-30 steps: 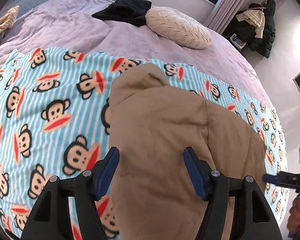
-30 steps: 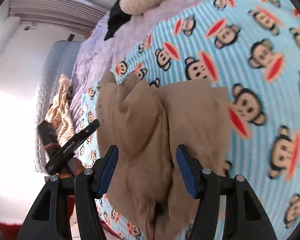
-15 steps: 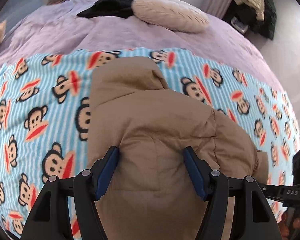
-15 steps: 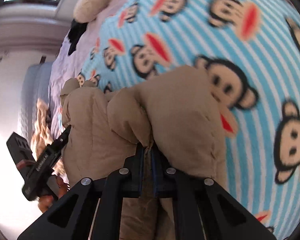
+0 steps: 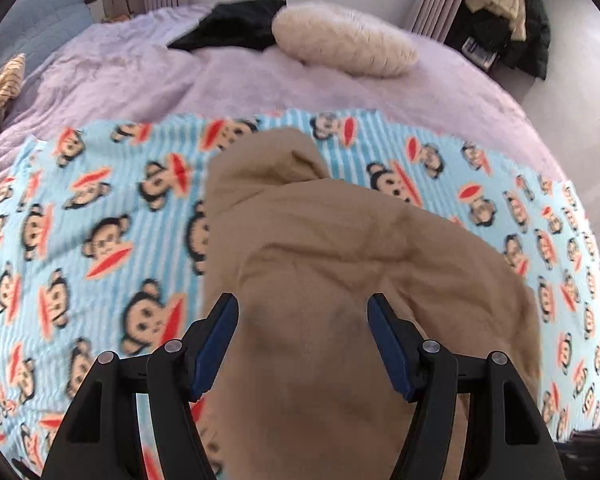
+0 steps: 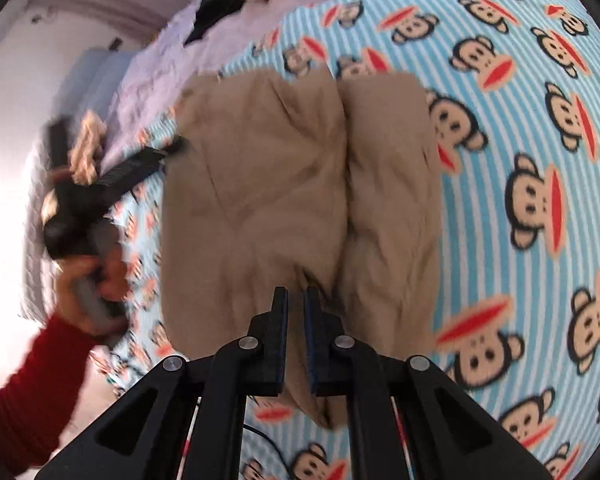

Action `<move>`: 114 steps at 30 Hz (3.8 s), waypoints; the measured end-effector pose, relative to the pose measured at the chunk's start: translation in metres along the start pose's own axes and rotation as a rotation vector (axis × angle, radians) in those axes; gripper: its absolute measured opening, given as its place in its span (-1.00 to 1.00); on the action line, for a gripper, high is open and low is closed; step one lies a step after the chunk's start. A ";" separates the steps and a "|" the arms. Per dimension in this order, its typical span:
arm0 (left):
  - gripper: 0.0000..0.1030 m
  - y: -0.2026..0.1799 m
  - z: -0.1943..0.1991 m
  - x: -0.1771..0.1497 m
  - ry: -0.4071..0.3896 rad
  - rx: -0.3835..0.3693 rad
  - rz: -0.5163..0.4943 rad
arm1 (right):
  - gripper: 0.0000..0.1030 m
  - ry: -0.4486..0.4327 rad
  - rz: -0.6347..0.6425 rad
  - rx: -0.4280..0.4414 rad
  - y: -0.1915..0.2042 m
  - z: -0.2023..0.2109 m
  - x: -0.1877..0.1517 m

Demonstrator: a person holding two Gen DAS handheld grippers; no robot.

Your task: Fold large clothes

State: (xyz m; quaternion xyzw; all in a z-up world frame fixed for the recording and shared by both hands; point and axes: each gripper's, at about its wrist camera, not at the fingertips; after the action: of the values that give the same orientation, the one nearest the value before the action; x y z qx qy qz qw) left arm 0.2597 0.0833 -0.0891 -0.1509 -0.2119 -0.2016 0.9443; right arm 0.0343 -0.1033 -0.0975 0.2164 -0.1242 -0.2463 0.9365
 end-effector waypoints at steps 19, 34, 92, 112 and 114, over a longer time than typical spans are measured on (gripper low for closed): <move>0.33 0.013 0.056 -0.143 0.185 0.014 0.034 | -0.82 0.088 -0.070 -0.143 -0.012 -0.008 -0.028; 0.34 0.005 0.077 -0.150 0.207 0.007 -0.009 | -0.82 0.062 -0.152 -0.182 -0.011 0.027 -0.065; 1.00 -0.018 0.254 -0.108 -0.072 0.152 -0.047 | 1.00 -0.383 0.049 -0.438 0.116 0.157 -0.074; 1.00 -0.013 0.259 -0.113 -0.078 0.170 -0.020 | 1.00 -0.372 0.050 -0.432 0.115 0.156 -0.073; 1.00 -0.012 0.260 -0.113 -0.076 0.172 -0.014 | 1.00 -0.369 0.051 -0.431 0.116 0.156 -0.074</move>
State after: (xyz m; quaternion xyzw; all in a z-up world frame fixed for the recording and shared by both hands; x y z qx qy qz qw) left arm 0.0723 0.2045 0.0858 -0.0750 -0.2652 -0.1836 0.9436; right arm -0.0340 -0.0285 0.0841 -0.0393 -0.2429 -0.2787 0.9283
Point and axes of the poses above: each gripper's, at about its wrist camera, not at the fingertips, and z roughly against the way its jaws point, y to its left, x to its top, and after that the axes turned 3 degrees about -x, right-handed
